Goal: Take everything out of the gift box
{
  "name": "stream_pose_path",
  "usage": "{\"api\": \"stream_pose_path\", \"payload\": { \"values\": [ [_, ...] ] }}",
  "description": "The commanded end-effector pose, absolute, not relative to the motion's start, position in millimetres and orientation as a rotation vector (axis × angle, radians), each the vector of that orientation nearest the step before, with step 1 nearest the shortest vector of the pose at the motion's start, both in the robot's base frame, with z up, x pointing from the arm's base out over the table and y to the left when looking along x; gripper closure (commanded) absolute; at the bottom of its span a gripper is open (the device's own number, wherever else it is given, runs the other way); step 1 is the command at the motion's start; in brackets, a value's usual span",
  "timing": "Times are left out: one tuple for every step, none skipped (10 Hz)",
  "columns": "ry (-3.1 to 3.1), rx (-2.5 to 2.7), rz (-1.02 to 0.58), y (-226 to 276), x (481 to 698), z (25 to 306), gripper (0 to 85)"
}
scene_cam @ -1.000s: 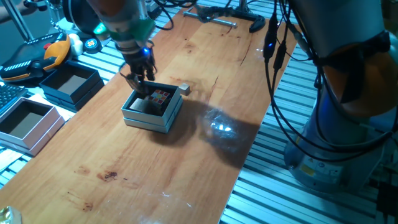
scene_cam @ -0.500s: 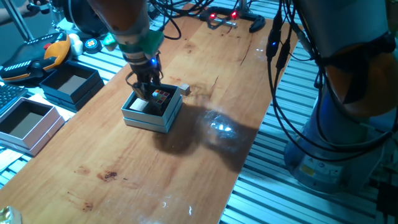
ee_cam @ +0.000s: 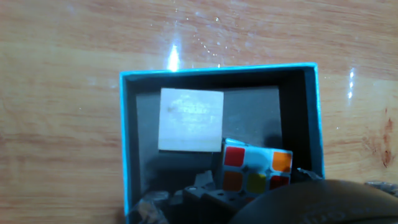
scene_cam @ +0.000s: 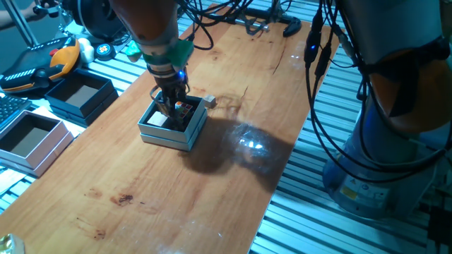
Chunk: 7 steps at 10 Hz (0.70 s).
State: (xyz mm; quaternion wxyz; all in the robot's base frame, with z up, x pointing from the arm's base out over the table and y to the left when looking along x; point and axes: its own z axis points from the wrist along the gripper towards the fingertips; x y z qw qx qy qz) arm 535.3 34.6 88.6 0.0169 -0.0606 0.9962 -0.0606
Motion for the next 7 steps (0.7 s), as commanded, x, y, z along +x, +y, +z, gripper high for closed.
{"api": "stream_pose_path", "payload": {
  "values": [
    [3.094, -0.190, -0.192, 33, 534, 88, 19.7],
    [3.090, -0.192, -0.194, 32, 532, 86, 19.7],
    [3.078, -0.195, -0.190, 30, 529, 83, 20.0],
    [3.074, -0.195, -0.190, 30, 529, 80, 20.0],
    [3.070, -0.198, -0.190, 30, 529, 78, 20.0],
    [3.063, -0.198, -0.197, 29, 528, 76, 20.0],
    [3.061, -0.200, -0.195, 28, 527, 74, 20.3]
  ]
}}
